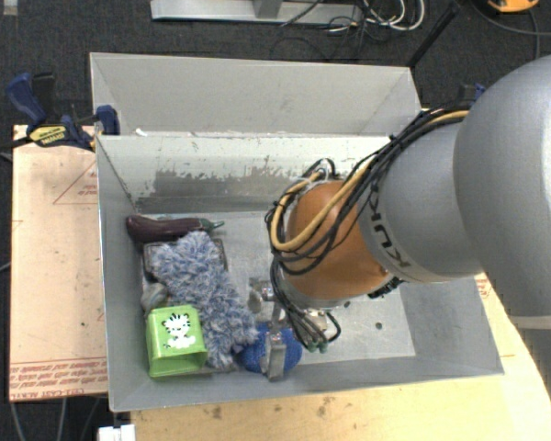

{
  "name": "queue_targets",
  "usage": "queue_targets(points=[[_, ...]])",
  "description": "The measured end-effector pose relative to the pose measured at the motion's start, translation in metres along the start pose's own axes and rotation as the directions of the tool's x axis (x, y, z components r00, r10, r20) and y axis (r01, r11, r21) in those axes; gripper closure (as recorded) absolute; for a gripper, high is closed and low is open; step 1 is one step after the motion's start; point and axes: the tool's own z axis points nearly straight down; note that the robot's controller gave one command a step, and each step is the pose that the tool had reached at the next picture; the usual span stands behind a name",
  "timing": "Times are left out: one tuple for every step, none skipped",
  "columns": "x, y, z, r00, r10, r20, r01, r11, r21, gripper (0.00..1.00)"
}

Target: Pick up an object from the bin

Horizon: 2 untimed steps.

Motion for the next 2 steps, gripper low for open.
queue_targets(points=[[-0.0036, -0.0063, 0.0172, 0.996, 0.094, -0.003, -0.094, 0.996, 0.000, 0.00], [-0.0037, -0.0064, 0.0168, 0.998, 0.064, 0.001, -0.064, 0.998, 0.001, 1.00]])
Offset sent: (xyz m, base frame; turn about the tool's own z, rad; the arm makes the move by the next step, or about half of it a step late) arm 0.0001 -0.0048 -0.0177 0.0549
